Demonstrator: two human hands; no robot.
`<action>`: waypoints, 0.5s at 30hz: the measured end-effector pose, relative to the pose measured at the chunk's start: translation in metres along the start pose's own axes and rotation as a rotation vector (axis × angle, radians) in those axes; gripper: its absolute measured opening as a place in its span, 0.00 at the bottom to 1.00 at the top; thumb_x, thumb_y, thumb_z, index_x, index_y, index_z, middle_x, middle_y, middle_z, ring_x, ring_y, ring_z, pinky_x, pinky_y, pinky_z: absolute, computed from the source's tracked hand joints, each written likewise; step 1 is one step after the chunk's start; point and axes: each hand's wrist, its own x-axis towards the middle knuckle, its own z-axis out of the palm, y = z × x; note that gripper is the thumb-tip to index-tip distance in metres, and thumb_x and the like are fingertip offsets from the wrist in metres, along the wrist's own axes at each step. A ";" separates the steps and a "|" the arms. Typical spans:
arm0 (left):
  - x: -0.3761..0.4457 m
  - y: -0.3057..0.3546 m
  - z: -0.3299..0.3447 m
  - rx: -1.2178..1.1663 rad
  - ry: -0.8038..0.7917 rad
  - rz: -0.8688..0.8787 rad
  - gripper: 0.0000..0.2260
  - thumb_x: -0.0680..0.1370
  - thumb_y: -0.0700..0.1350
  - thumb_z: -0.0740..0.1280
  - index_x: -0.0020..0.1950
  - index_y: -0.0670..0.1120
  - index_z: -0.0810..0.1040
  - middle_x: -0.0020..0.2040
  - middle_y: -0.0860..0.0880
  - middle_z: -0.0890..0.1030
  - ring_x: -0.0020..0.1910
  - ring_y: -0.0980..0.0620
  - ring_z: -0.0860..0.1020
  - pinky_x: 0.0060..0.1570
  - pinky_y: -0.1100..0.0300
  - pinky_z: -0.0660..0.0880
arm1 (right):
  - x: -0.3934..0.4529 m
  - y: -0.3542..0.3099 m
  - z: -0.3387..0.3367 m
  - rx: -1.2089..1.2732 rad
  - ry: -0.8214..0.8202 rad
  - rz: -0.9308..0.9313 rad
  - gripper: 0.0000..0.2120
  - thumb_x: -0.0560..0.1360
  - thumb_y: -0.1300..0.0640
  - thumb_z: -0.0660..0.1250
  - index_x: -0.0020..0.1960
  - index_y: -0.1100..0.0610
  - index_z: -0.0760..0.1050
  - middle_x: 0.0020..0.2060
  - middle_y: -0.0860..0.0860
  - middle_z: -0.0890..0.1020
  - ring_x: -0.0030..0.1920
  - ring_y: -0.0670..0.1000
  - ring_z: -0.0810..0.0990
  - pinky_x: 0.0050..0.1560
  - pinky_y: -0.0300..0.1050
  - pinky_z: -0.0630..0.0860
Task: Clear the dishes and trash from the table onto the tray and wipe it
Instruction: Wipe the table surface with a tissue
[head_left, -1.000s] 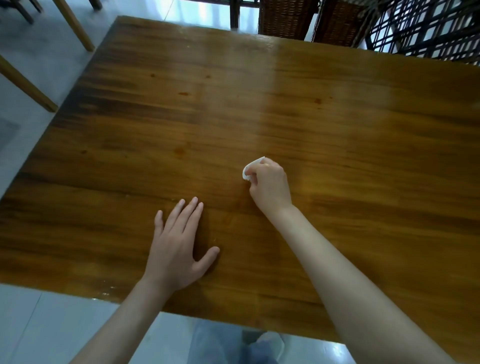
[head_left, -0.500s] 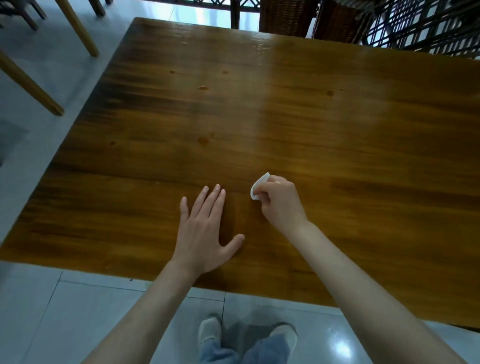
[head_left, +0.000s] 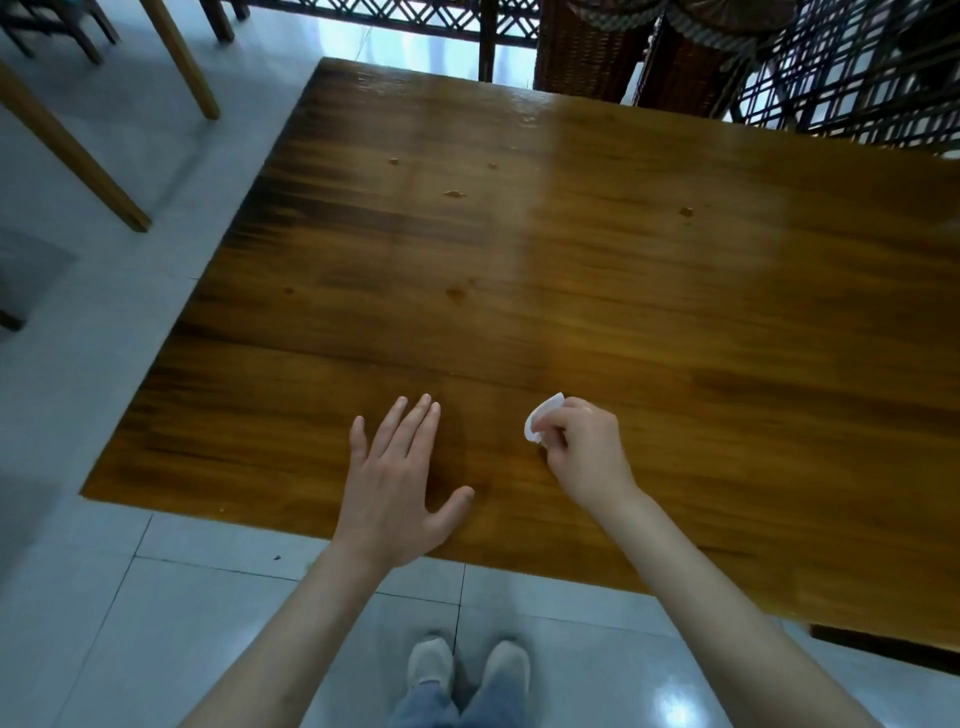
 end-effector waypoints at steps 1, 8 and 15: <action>0.000 -0.003 -0.002 0.002 0.019 -0.011 0.37 0.71 0.67 0.56 0.73 0.45 0.65 0.72 0.48 0.67 0.73 0.47 0.61 0.69 0.41 0.49 | -0.002 -0.001 0.000 0.022 0.047 0.008 0.09 0.72 0.70 0.66 0.44 0.60 0.83 0.41 0.52 0.82 0.44 0.49 0.79 0.43 0.30 0.70; -0.001 -0.049 -0.014 0.021 0.105 -0.130 0.35 0.72 0.63 0.59 0.74 0.45 0.62 0.73 0.47 0.65 0.74 0.46 0.59 0.69 0.44 0.47 | 0.003 -0.021 0.008 0.098 0.222 -0.003 0.08 0.70 0.70 0.68 0.42 0.59 0.83 0.37 0.49 0.80 0.37 0.43 0.74 0.37 0.25 0.64; -0.022 -0.134 -0.037 -0.034 0.100 -0.259 0.30 0.74 0.56 0.57 0.74 0.45 0.61 0.73 0.46 0.64 0.74 0.46 0.58 0.71 0.44 0.49 | 0.010 -0.052 0.036 0.098 0.244 0.062 0.07 0.71 0.68 0.68 0.44 0.60 0.83 0.40 0.52 0.81 0.41 0.49 0.79 0.42 0.41 0.77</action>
